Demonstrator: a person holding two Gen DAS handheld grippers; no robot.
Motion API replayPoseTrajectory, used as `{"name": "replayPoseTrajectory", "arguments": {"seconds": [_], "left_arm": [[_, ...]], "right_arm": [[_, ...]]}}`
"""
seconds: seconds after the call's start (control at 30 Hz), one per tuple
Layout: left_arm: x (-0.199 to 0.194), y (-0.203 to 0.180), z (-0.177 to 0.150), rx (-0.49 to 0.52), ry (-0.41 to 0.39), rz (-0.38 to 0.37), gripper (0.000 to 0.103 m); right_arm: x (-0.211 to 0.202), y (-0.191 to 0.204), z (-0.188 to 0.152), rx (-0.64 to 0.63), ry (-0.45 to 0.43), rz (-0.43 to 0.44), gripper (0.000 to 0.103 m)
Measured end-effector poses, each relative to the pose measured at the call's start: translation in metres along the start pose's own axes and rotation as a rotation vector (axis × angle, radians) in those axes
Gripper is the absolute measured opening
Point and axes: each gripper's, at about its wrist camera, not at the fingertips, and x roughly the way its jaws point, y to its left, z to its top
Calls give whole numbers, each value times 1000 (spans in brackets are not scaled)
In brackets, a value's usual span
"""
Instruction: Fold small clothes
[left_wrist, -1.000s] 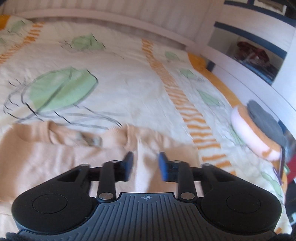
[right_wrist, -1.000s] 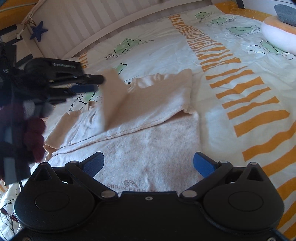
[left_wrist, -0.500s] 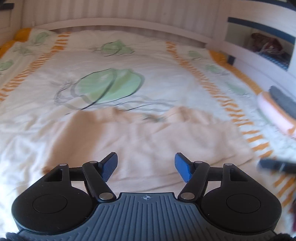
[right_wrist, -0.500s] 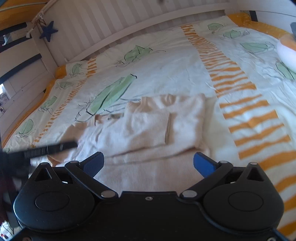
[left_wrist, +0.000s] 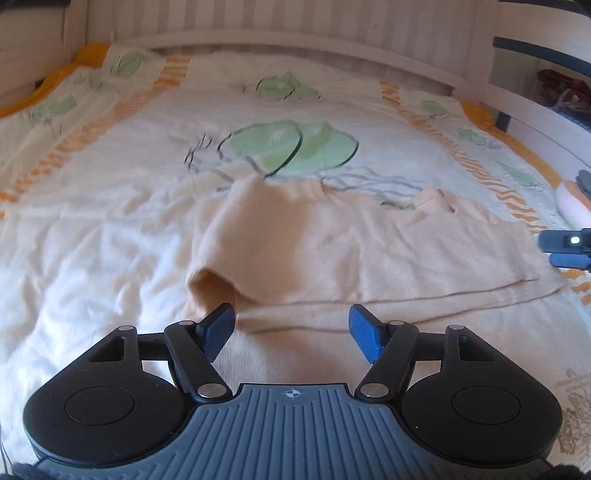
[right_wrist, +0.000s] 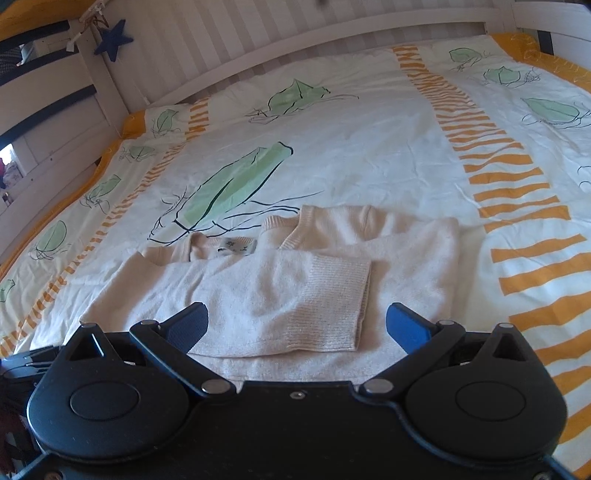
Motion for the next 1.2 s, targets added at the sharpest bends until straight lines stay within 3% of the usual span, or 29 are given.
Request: {"name": "replayPoseTrajectory", "arguments": {"seconds": [0.1, 0.3, 0.5, 0.57, 0.7, 0.87, 0.97, 1.1, 1.17, 1.2], "left_arm": [[0, -6, 2, 43, -34, -23, 67], [26, 8, -8, -22, 43, -1, 67], [25, 24, -13, -143, 13, -5, 67], [23, 20, -14, -140, 4, 18, 67], [22, 12, -16, -115, -5, 51, 67], [22, 16, -18, -133, -10, 38, 67], [21, 16, -18, -132, -11, 39, 67], [22, 14, -18, -122, -16, 46, 68], [22, 14, -18, -123, -16, 46, 68], [22, 14, -18, -125, -17, 43, 68]], "right_arm": [[7, -2, 0, 12, 17, 22, 102], [24, -13, -1, 101, 70, 20, 92], [28, -17, 0, 132, 81, 27, 65], [29, -18, 3, 140, 85, 29, 44], [27, -12, 7, 120, 85, 35, 28], [4, 8, 22, 71, 3, 84, 20], [-18, 12, 32, 15, -81, 55, 13], [-12, -14, 31, 55, -43, -46, 13], [-2, -31, 23, 133, 12, -34, 23], [-1, -34, 19, 150, 9, -30, 23]]}}
